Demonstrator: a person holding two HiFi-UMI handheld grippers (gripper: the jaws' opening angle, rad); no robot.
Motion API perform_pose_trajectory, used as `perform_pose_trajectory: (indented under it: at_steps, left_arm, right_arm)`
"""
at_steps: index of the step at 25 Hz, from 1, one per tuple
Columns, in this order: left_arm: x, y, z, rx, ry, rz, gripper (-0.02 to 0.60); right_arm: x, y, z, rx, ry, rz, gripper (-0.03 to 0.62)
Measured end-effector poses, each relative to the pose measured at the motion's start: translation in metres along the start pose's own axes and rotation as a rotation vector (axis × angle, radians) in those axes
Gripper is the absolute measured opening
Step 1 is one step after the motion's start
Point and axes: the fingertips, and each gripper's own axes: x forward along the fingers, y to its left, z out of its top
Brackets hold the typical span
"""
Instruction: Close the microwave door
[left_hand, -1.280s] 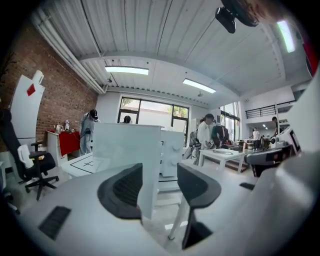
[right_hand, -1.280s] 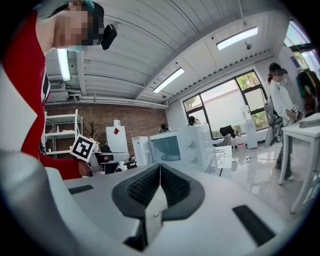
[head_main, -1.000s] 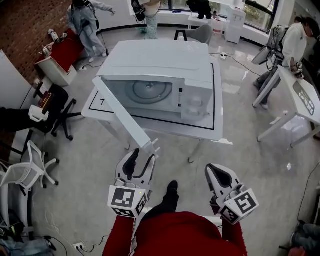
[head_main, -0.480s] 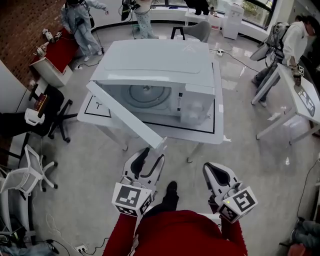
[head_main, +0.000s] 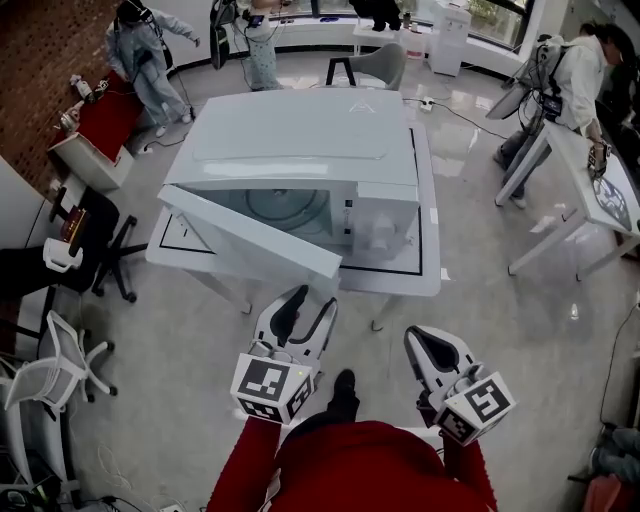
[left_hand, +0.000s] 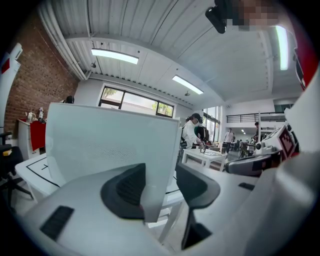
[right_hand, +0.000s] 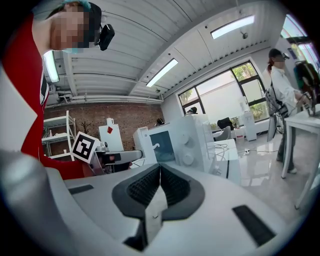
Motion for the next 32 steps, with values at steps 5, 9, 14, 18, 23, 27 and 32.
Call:
perform_pose_trajectory:
  at_steps: [5,9,14,18,23,27,32]
  left_arm:
    - [0.012,0.007,-0.001,-0.008,0.005,0.006,0.172]
    - [0.023,0.011,0.000,-0.007,0.007,0.011,0.147]
    - [0.031,0.016,0.002,-0.024,0.004,0.007,0.135]
    - [0.037,0.016,0.004,-0.017,0.005,0.001,0.130]
    - [0.046,0.018,0.006,-0.018,0.004,-0.002,0.130]
    - [0.054,0.020,0.009,-0.026,0.002,0.001,0.127]
    - [0.065,0.025,0.010,-0.039,0.005,0.011,0.110]
  right_arm:
    - [0.009,-0.002,0.009,-0.031,-0.044,0.015,0.015]
    - [0.013,-0.008,0.010,-0.027,-0.042,0.007,0.015]
    - [0.016,-0.013,0.011,-0.024,-0.039,-0.005,0.015]
    - [0.018,-0.015,0.013,-0.023,-0.040,-0.013,0.015]
    - [0.022,-0.019,0.014,-0.022,-0.036,-0.021,0.015]
    - [0.023,-0.022,0.014,-0.009,-0.019,-0.033,0.015]
    - [0.025,-0.027,0.016,-0.015,-0.033,-0.039,0.015]
